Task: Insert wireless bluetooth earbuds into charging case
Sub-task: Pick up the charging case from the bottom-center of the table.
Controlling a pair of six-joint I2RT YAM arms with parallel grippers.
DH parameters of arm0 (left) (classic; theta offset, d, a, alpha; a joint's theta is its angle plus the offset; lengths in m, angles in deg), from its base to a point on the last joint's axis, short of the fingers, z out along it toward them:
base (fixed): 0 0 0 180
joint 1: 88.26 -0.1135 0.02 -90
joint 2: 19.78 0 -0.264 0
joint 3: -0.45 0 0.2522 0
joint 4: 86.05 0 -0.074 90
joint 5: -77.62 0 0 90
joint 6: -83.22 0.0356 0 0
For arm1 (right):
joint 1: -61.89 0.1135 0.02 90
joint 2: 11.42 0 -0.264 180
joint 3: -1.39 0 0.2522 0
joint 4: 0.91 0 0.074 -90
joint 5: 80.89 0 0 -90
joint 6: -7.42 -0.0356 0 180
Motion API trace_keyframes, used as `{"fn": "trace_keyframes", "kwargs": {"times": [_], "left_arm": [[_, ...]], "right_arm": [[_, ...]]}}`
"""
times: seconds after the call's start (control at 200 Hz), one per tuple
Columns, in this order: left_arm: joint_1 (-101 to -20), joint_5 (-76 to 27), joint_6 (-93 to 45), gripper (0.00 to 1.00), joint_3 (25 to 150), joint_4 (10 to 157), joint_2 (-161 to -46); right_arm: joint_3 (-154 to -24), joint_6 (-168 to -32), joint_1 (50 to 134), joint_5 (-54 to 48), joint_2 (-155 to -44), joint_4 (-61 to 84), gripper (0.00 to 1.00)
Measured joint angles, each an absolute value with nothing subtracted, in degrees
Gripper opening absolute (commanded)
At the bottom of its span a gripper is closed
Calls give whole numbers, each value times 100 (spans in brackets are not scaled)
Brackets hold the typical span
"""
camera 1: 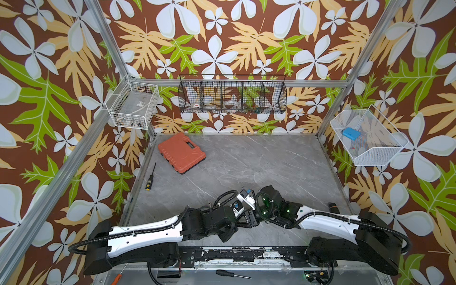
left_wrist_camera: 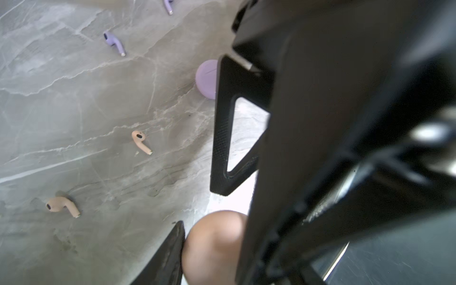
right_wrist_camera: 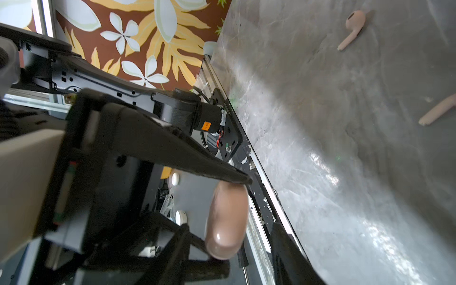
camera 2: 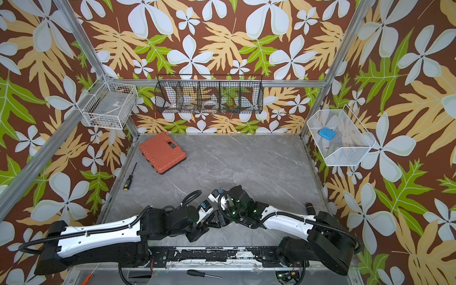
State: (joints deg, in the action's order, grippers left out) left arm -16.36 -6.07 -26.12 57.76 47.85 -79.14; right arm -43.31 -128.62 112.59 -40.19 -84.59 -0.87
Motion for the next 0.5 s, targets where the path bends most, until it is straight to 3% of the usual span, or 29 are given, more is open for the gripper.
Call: {"fn": "trace_keyframes", "kwargs": {"times": [0.5], "left_arm": [[-1481, -662, -2321, 0, 5885, 4752, -8167]], "right_arm": [[-4137, -13037, 11350, -4174, -8367, -253, 43]]}}
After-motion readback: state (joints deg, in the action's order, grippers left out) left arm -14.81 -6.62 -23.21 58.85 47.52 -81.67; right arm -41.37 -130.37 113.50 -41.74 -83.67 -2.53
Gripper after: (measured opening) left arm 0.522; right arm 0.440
